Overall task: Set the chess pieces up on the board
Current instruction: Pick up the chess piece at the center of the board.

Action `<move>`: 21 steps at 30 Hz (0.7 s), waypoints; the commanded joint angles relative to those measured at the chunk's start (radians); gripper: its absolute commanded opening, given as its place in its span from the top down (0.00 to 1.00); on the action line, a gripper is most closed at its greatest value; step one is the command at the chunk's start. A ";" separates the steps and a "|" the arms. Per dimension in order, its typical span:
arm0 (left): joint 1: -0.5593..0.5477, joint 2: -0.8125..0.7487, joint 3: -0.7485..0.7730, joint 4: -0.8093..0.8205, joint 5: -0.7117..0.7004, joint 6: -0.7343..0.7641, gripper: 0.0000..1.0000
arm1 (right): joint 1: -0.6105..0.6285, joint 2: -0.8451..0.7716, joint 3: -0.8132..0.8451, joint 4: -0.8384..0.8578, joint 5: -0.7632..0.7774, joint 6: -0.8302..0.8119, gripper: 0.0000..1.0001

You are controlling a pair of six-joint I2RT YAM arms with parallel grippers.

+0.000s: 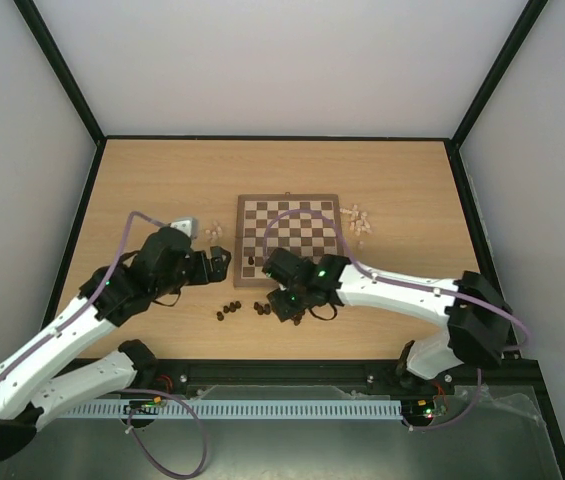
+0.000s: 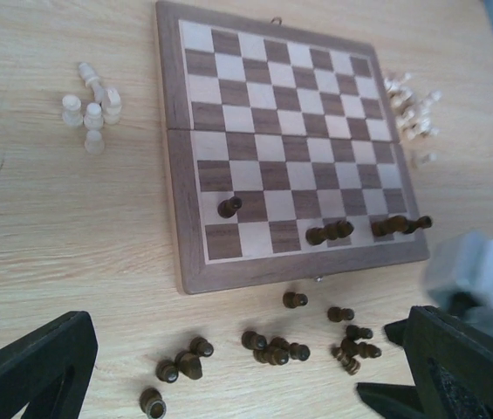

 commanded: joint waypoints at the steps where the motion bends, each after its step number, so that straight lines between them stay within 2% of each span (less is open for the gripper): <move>1: -0.009 -0.105 -0.052 0.045 -0.052 -0.059 0.00 | 0.047 0.092 0.028 -0.014 0.078 0.058 0.47; 5: -0.009 -0.151 -0.083 0.049 -0.042 -0.069 0.01 | 0.057 0.152 0.072 -0.009 0.073 0.066 0.52; 13: -0.009 -0.186 -0.120 0.032 -0.034 -0.068 0.01 | 0.057 0.240 0.158 -0.014 0.063 0.047 0.52; 21: -0.009 -0.220 -0.125 0.009 -0.049 -0.072 0.01 | 0.057 0.291 0.177 -0.028 0.072 0.052 0.67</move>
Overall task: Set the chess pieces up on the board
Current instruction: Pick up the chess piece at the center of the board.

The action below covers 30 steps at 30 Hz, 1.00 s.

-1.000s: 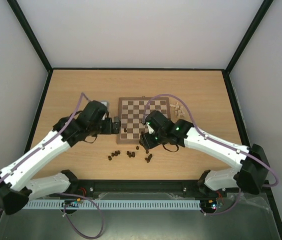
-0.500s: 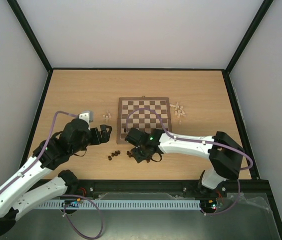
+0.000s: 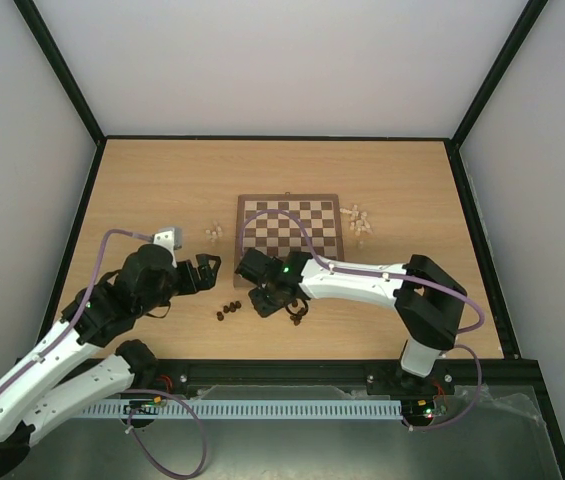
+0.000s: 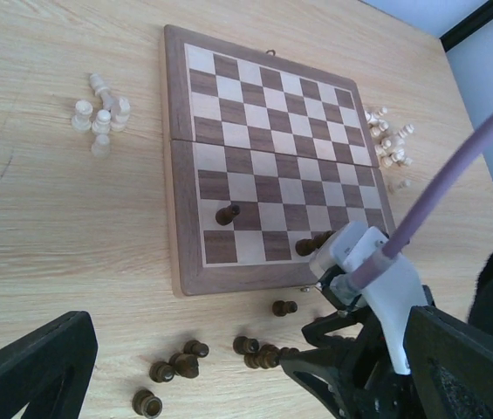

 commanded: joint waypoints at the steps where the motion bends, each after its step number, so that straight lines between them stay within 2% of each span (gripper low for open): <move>1: -0.003 -0.016 -0.009 -0.020 -0.019 -0.008 0.00 | 0.007 0.021 0.017 -0.051 0.023 0.007 0.68; 28: -0.003 -0.009 -0.021 -0.014 -0.018 -0.013 0.01 | 0.008 0.060 -0.029 -0.034 0.026 0.006 0.73; 30: -0.003 -0.009 -0.021 -0.013 -0.018 -0.014 0.01 | 0.007 0.062 -0.029 -0.036 0.028 0.006 0.77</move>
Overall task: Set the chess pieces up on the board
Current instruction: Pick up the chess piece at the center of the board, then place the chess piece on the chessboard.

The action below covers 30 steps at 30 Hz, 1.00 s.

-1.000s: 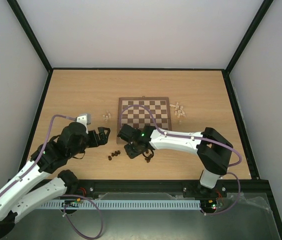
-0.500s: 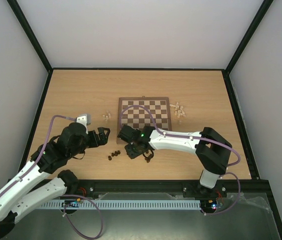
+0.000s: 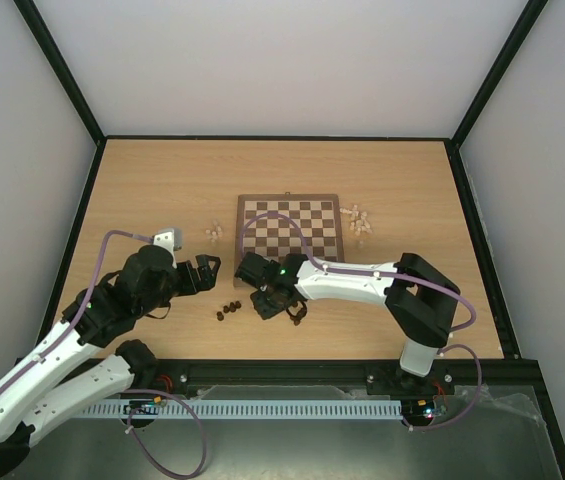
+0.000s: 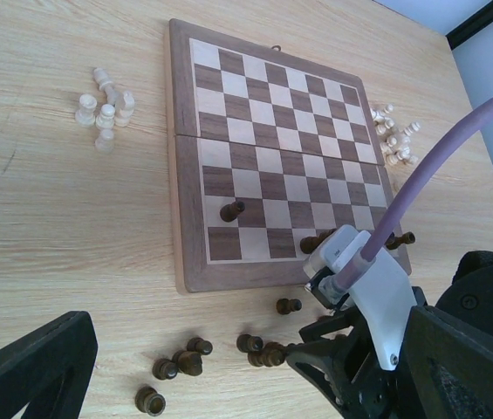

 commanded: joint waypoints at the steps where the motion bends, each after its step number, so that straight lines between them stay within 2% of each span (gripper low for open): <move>1: -0.003 0.001 -0.010 -0.013 -0.012 -0.006 0.01 | 0.008 0.020 -0.016 -0.038 0.010 0.002 0.81; 3: -0.003 -0.001 -0.010 -0.013 -0.013 -0.006 0.01 | 0.007 0.014 -0.015 -0.043 0.017 0.003 0.87; 13: -0.003 -0.001 -0.010 -0.011 -0.011 -0.004 0.01 | -0.007 -0.117 0.030 -0.194 0.123 -0.001 0.88; 22: -0.003 0.007 -0.012 -0.008 -0.004 -0.001 0.01 | -0.138 -0.195 0.020 -0.245 0.155 -0.054 0.89; 30: -0.003 0.015 -0.011 -0.004 0.002 0.002 0.01 | -0.240 -0.161 0.081 -0.250 0.150 -0.103 0.87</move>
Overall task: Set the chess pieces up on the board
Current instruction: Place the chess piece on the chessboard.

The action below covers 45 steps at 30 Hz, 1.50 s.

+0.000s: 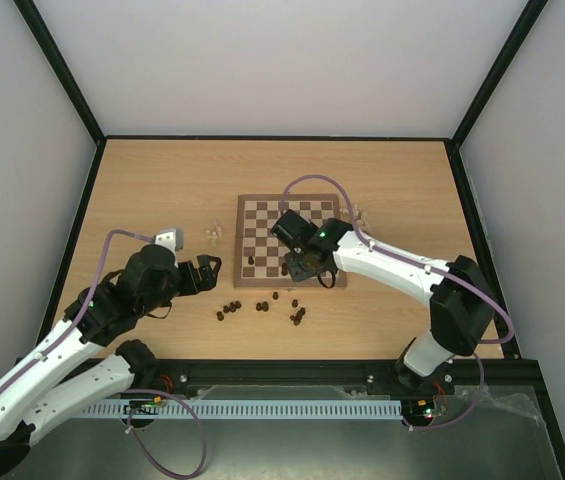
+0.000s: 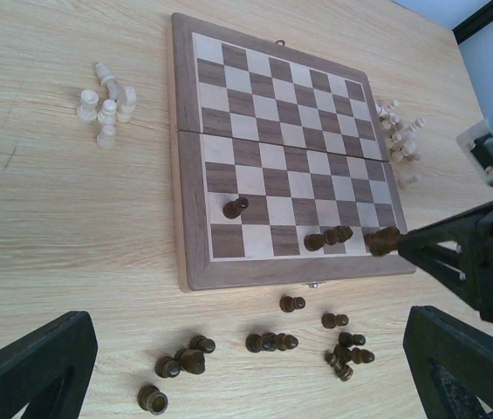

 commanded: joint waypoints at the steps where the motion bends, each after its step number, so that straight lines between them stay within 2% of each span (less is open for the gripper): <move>1: -0.003 0.007 -0.010 -0.004 0.001 0.002 0.01 | -0.022 0.032 0.063 -0.059 0.012 -0.043 0.87; 15: -0.002 0.005 -0.012 -0.007 0.000 0.000 0.00 | -0.035 0.156 0.106 -0.041 0.007 -0.073 0.87; 45: -0.003 -0.002 -0.011 -0.008 -0.015 -0.004 0.01 | -0.051 0.208 0.107 0.020 -0.034 -0.098 0.86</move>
